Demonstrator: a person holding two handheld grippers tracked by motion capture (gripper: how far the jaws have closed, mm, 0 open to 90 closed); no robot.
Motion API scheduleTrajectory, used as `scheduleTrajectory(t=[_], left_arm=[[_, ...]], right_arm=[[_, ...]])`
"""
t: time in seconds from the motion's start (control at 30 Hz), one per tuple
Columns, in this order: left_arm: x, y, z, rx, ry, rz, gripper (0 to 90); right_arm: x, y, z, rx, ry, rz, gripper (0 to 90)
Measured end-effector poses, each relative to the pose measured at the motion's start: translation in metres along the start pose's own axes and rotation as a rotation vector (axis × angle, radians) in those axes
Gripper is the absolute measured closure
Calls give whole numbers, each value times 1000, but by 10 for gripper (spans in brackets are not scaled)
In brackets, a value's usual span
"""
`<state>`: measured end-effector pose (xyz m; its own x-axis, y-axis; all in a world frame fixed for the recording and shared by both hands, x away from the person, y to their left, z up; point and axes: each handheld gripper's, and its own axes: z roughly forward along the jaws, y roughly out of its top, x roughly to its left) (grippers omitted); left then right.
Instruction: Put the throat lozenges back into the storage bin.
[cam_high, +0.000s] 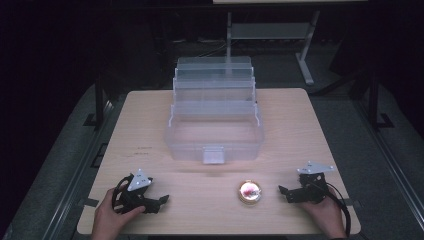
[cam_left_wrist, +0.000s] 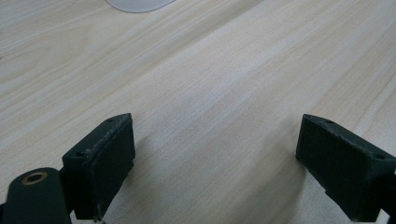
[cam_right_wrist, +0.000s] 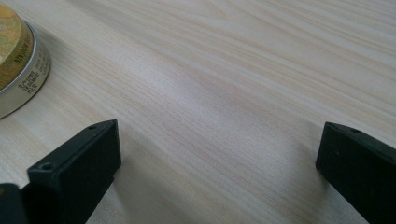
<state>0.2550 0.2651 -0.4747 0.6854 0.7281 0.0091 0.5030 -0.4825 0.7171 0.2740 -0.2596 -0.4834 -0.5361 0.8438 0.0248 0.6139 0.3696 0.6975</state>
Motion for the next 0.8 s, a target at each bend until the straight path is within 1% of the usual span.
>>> scheduleTrajectory(t=[0.23,0.53,0.63,0.8], left_arm=[[0,0,0,0,1,1,108],[0,0,0,0,1,1,108],[0,0,0,0,1,0,108],[0,0,0,-1,1,1,108]], right_arm=[[0,0,0,-1,1,-1,0],[0,2,-4,50,16,-11,0],[0,3,-4,65,14,-14,0],[-2,4,-6,78,15,-13,0]])
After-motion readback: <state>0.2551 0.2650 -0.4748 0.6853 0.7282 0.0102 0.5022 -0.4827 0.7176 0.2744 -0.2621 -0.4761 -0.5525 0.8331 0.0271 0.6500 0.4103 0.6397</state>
